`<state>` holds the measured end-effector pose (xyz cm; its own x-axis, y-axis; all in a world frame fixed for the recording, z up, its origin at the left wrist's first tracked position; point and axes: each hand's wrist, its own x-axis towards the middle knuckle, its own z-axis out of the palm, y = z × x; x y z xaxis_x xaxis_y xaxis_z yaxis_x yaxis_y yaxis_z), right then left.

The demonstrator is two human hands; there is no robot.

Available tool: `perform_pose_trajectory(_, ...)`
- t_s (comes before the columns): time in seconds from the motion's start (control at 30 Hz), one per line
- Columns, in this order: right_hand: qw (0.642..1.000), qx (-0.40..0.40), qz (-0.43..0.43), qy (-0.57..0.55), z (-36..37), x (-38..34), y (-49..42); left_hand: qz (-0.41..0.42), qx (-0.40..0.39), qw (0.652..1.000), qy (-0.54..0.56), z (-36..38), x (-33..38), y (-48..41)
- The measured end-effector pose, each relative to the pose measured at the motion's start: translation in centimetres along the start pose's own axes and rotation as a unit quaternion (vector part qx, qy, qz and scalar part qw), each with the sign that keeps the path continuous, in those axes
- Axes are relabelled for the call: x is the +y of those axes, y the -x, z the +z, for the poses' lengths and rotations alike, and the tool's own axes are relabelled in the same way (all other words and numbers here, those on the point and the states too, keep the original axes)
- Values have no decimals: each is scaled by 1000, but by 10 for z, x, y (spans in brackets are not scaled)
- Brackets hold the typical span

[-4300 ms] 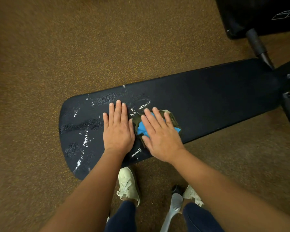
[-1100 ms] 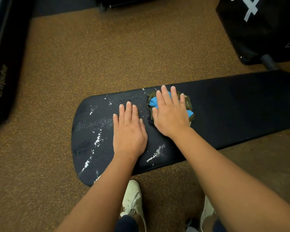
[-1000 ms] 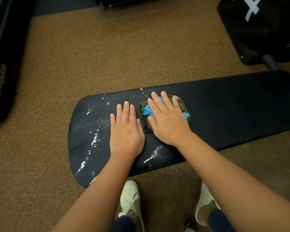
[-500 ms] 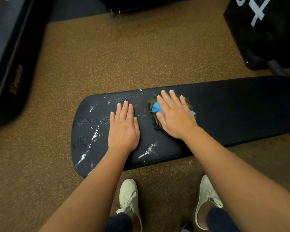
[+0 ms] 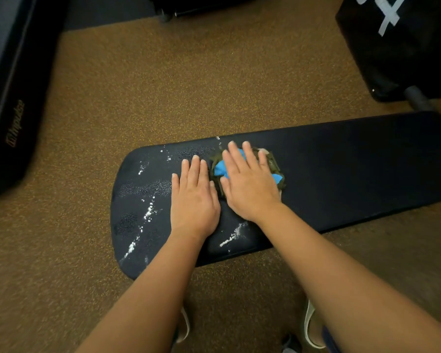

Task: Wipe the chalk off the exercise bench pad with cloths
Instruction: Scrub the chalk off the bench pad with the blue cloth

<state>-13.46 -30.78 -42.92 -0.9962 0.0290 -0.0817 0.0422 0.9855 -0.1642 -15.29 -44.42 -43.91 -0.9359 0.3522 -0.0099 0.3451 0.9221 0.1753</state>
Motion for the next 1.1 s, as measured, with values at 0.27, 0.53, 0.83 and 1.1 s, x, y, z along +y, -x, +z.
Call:
perform_pose_trajectory(0.27,998,-9,64,14,-9,18,-15,1,0,1000,4,0,0,0)
perform_pose_trajectory(0.53,998,-8,-68,12,-8,28,0,4,4,1000,1,0,0,1)
perform_pose_trajectory(0.83,991,-28,-129,17,-10,30,18,4,-3,1000,5,-1,1,2)
perform_pose_trajectory(1.1,1000,-18,-24,10,-1,-2,18,7,-9,1000,8,-2,0,3)
